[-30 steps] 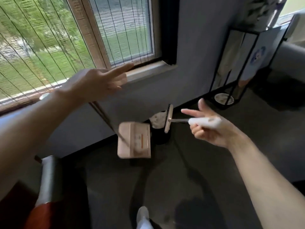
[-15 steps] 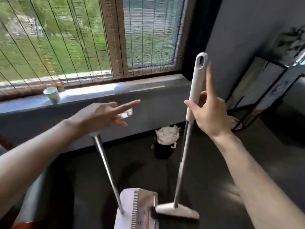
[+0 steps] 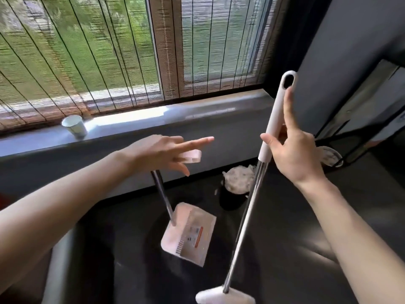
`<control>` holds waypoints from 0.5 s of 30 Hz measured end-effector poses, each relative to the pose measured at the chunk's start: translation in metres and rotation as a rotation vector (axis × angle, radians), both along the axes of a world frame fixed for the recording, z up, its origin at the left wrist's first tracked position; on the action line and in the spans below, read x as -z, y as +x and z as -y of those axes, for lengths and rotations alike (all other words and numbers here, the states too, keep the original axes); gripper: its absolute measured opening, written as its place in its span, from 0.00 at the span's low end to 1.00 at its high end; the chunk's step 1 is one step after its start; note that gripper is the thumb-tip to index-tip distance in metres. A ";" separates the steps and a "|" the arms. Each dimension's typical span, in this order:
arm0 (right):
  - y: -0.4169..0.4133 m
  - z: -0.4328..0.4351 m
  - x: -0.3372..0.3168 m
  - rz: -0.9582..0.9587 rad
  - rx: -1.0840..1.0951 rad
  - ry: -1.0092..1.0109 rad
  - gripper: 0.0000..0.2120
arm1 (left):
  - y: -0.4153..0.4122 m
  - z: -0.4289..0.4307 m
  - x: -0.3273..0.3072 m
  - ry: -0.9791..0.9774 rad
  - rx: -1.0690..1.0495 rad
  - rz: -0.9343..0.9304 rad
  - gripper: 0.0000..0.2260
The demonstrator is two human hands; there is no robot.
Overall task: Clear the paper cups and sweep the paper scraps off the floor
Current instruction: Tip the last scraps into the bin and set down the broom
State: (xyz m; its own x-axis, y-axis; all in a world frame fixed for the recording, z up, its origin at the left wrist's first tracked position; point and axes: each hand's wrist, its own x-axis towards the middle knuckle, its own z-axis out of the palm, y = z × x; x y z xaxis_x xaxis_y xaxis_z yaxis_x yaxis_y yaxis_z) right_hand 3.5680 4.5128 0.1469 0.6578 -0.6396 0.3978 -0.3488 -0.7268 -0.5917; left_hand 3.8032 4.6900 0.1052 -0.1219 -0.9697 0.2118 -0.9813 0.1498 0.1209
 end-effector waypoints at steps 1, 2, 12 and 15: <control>0.009 0.004 0.005 0.025 -0.013 0.009 0.43 | 0.009 0.006 0.000 0.005 -0.009 -0.011 0.37; 0.019 0.007 0.010 0.046 -0.026 0.014 0.43 | 0.018 0.013 0.001 0.020 -0.020 -0.016 0.39; 0.112 0.056 0.091 0.211 -0.126 0.049 0.49 | 0.090 0.080 0.043 0.271 -0.240 -0.050 0.50; 0.139 0.065 0.121 0.216 -0.158 0.049 0.55 | 0.103 0.100 0.063 0.356 -0.345 -0.127 0.48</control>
